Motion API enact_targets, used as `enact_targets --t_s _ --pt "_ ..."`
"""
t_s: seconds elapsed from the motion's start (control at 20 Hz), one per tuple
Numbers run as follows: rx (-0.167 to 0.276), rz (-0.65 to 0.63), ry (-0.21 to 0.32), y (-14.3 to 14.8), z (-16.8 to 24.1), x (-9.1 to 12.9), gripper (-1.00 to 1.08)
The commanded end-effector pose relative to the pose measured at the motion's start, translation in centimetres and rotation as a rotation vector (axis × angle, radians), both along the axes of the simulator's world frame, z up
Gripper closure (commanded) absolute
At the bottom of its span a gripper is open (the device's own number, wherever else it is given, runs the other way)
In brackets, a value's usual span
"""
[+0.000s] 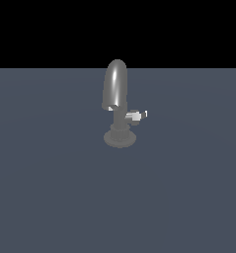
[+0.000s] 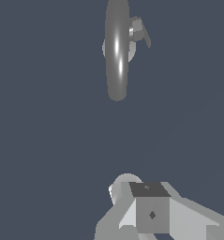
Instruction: Turn on the faucet by rotating a designated handle.
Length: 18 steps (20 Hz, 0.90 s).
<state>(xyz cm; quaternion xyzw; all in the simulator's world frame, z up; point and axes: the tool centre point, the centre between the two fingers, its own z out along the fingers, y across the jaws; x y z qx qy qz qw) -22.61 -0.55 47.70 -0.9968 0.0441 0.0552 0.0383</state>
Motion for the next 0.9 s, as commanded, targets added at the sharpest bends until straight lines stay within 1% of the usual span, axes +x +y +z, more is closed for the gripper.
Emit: enact_targets --t_s 0.0,0.2,0.85 --pt "0.012 -0.025 0.028 0.2 0.0 0.9 1.08" --pt "0.037 -0.076 0.085 0.5 -0.1 2.7 1.08" --pt "0.13 -0.268 0.299 0.9 -1.2 9.4 1.08"
